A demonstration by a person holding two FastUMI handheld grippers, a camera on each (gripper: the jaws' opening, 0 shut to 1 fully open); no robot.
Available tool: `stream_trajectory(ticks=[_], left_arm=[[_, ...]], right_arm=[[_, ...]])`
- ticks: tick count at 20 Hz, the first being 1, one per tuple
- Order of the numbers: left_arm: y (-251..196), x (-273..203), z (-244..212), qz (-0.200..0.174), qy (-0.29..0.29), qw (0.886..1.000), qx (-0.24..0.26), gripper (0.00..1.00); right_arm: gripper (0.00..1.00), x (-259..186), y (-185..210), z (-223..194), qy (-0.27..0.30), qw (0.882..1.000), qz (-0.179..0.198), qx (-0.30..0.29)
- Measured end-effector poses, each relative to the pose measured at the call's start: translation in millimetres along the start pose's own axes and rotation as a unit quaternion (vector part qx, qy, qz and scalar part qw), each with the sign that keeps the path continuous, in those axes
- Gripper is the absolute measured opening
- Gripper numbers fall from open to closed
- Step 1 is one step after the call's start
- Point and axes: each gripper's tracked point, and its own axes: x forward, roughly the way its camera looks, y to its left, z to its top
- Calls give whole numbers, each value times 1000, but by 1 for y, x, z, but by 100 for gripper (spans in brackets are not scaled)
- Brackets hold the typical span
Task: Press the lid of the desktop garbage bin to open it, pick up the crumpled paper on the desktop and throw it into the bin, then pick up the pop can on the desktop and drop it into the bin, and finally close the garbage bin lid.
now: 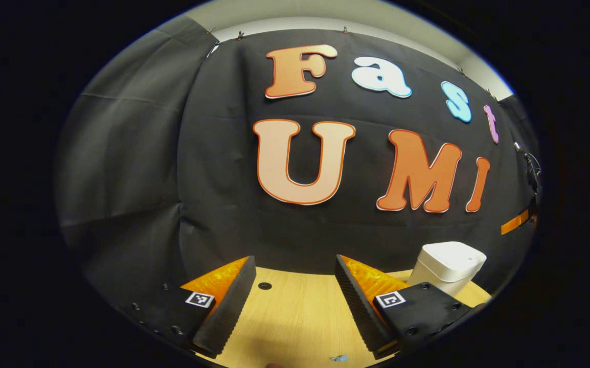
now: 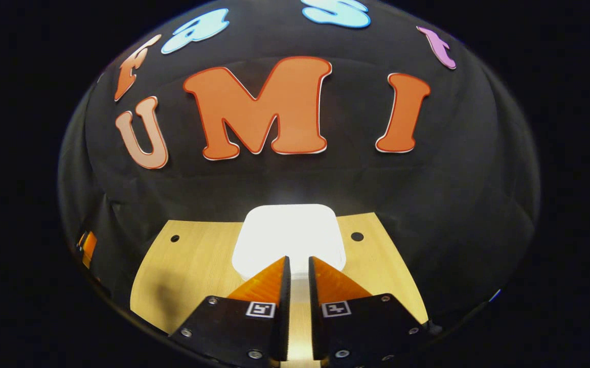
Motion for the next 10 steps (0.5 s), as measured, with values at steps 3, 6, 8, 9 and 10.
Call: stream_trajectory(ticks=[3, 6, 8, 9, 10], left_arm=[[10, 3, -2, 9, 4, 1000, 5, 98], [14, 7, -10, 11, 14, 1000, 6, 99], [16, 9, -14, 11, 20, 1000, 9, 99], [15, 11, -16, 12, 22, 1000, 12, 98], [15, 13, -18, 12, 24, 1000, 14, 99]], right_arm=[[2, 24, -1, 1, 39, 999, 5, 3], [1, 44, 8, -1, 74, 997, 27, 17], [1, 57, 8, 0, 84, 996, 16, -19], [1, 60, 15, -1, 92, 995, 22, -25], [1, 62, 22, -2, 100, 994, 31, -27]])
